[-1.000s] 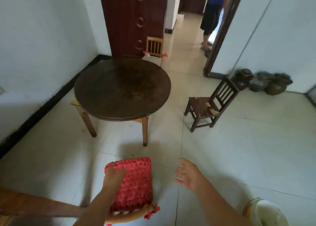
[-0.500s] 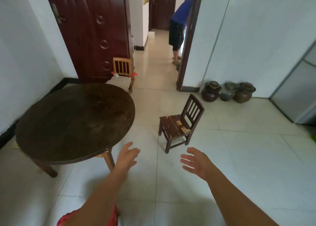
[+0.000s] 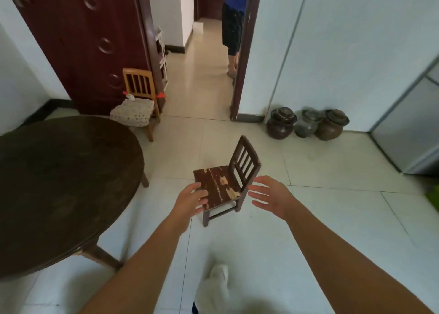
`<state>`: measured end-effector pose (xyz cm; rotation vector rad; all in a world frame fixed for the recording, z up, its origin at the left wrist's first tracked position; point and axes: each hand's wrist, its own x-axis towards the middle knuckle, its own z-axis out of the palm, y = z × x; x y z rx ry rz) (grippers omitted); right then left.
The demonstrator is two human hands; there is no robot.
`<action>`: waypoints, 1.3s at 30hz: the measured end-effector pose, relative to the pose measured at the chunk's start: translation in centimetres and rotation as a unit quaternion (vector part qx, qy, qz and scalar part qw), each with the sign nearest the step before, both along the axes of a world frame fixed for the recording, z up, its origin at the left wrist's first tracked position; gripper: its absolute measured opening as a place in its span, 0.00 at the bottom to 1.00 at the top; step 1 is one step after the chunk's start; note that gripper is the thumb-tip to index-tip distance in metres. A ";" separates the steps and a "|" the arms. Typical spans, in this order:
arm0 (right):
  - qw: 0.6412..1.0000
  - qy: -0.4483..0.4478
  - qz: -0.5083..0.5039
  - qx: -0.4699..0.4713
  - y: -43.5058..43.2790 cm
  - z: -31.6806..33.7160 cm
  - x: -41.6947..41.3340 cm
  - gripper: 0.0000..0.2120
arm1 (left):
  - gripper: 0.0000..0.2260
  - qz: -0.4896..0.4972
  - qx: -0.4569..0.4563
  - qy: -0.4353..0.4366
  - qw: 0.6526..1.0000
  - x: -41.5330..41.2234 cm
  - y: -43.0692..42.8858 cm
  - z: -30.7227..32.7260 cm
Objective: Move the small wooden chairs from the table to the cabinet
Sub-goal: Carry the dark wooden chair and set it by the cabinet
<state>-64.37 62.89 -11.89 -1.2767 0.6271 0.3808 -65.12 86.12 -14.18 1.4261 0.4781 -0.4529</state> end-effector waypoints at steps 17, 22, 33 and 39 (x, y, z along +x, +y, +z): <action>0.989 0.035 0.103 -0.104 -13.3 -6.7 36.8 0.08 | 0.20 0.009 0.082 0.068 0.994 31.6 -18.3 -7.0; 0.956 0.048 0.231 -0.174 -14.7 -13.1 44.8 0.14 | 0.25 0.046 0.115 0.098 0.988 36.3 -23.2 -13.1; 0.889 0.086 0.403 -0.202 -13.1 -29.5 51.0 0.37 | 0.39 -0.069 0.291 0.194 0.934 40.7 -32.6 -27.5; 0.901 0.034 0.396 -0.173 -11.3 -32.4 50.8 0.36 | 0.36 -0.132 0.476 0.147 0.857 39.7 -32.6 -28.2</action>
